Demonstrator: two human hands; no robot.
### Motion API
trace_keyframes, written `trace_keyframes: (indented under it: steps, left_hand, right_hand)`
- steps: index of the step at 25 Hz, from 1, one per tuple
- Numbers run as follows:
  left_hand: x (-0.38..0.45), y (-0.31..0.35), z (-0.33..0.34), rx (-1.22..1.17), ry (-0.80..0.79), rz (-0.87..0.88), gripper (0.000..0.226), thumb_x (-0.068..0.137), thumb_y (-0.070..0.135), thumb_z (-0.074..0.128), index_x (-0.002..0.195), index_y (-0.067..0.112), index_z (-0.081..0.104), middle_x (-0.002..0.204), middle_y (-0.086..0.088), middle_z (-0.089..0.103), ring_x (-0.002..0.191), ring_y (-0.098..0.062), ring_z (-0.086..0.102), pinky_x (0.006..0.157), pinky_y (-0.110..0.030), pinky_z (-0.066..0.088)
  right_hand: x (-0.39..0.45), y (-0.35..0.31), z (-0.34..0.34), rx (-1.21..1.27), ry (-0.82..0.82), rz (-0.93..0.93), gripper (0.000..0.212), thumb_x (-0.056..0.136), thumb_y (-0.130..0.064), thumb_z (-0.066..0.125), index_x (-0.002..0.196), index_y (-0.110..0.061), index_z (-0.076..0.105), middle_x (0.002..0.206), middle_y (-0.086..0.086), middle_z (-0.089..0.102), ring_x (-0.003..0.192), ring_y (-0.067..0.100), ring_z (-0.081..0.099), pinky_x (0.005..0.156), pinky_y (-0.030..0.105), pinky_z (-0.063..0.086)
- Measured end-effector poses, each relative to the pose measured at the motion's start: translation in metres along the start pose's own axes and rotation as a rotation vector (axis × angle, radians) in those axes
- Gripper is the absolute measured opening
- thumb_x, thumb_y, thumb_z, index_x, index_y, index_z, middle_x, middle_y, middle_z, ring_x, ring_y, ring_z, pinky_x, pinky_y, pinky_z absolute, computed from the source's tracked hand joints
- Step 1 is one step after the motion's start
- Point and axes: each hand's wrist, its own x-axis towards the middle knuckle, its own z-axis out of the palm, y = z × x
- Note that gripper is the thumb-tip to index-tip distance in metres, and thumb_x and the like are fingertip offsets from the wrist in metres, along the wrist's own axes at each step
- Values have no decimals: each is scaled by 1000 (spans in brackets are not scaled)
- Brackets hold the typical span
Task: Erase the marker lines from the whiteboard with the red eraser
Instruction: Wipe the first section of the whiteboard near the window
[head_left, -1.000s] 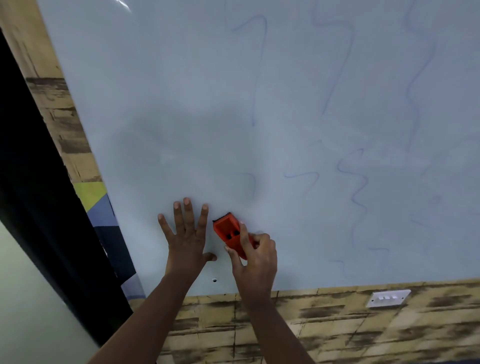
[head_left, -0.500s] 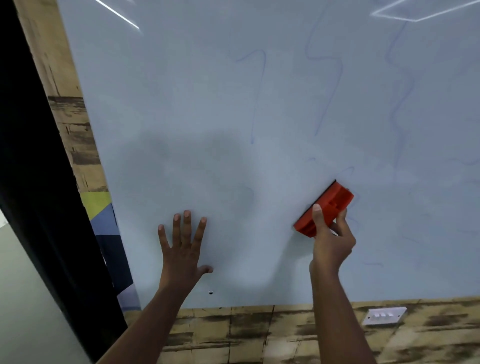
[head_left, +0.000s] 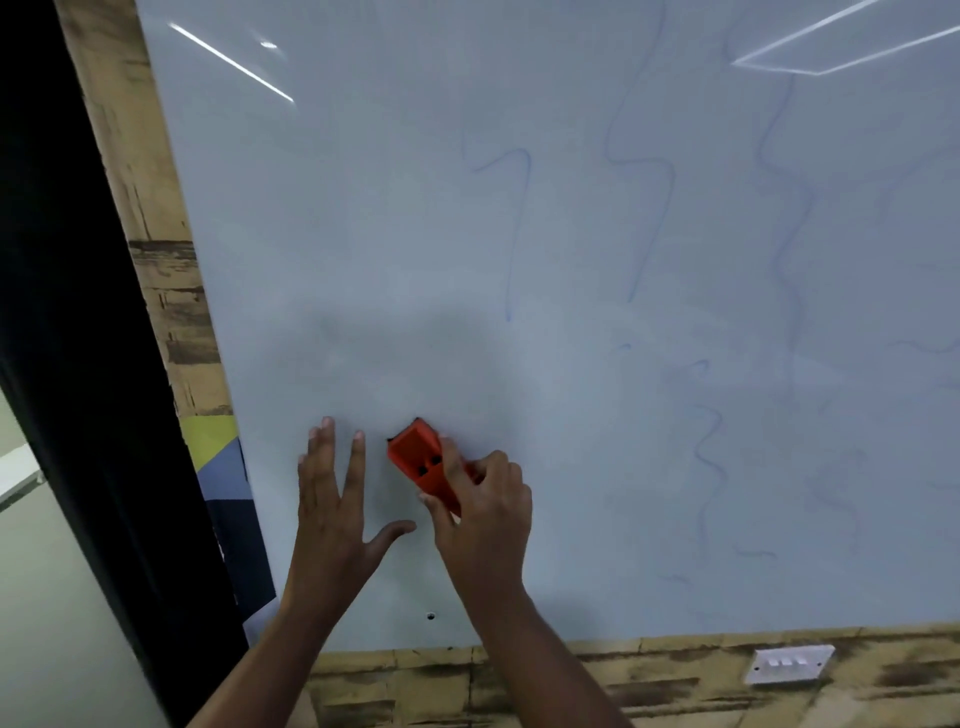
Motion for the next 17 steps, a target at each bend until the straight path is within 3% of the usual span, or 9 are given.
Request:
trace_keyframes:
  steps: [2,5,10,14,17]
  left_hand:
    - [14,-9,-15,18,-3,44,117,85,75,55,170,9,9,177,-23,-2,165,-43,0,133,-57,4]
    - [44,-16,-33,88,38,130,115,87,76,53,169,7,12,177,-24,3,164,-44,2,132,-63,5]
    - [116,-8,-56,137,159,217,108,93,74,51,167,0,22,177,-23,7,164,-43,3,132,-63,3]
    - [146,-18,-60,211,200,231,98,99,72,44,167,5,24,178,-19,8,165,-40,4,130,-65,6]
    - [150,-26,-51,259,245,228,87,104,64,41,168,7,25,177,-18,11,165,-39,9,131,-63,6]
  right_hand:
    - [2,1,-2,-6,17,-33,76,82,-55,76,148,-34,45,102,1,53,88,18,51,69,37,51]
    - [26,9,-23,10,88,-38,76,78,-56,78,145,-36,49,99,0,52,85,20,51,65,38,50]
    - [71,45,-74,266,171,305,78,76,-66,74,146,-50,45,96,-9,46,87,14,57,71,34,53]
    - [82,83,-105,468,409,573,75,76,-60,79,144,-41,54,96,-6,55,79,3,62,83,43,57]
    - [98,103,-127,468,481,652,75,79,-58,78,147,-38,53,102,-2,58,84,15,64,90,46,56]
